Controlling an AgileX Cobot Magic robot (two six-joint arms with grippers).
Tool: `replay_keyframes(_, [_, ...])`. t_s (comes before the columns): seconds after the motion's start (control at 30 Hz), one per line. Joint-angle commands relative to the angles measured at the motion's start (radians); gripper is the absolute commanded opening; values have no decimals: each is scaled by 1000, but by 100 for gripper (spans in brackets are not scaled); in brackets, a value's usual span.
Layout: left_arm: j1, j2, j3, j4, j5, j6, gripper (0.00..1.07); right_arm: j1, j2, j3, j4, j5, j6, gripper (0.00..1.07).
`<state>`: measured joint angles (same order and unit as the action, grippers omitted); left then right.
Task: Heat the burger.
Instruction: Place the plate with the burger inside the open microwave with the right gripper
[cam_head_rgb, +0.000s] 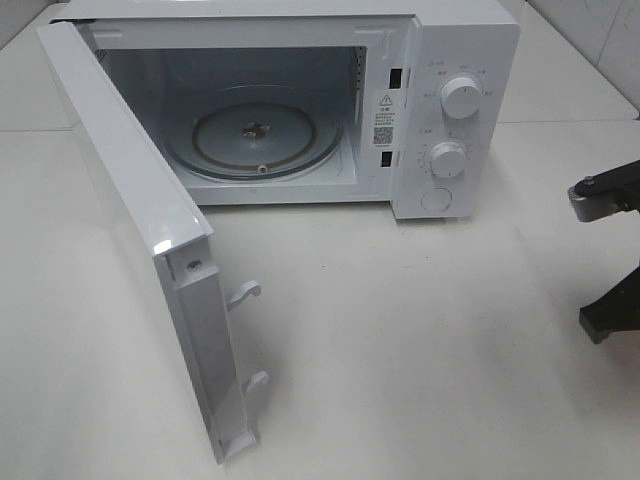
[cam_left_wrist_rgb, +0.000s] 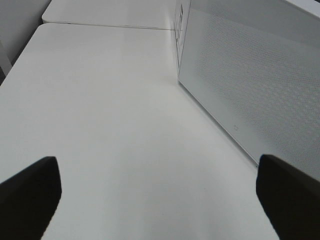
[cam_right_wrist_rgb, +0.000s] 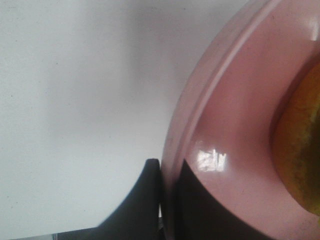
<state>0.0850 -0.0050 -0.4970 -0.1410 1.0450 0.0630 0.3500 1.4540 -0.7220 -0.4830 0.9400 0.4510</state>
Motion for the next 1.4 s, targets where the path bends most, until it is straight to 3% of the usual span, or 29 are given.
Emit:
replay_keyframes(0.03, [-4,-22,2,-2,-9,0,98,4,-34,-6,-50,41,-6,0])
replay_keyframes(0.63, [-4,-22,2,-2,-9,0,98,21,-117,-6,-40,110,-39,0])
replay_keyframes(0.8, [-4,-22,2,-2,-9,0,98,119,-117,-6,-45,112,-32,0])
replay_keyframes(1.17, [-4,-22,2,-2,-9,0,98,216,-117,-6,-47,123,-29,0])
replay_keyframes(1.4, [-4,-22,2,-2,-9,0,98,324,-117,-6,-65,134,-33,0])
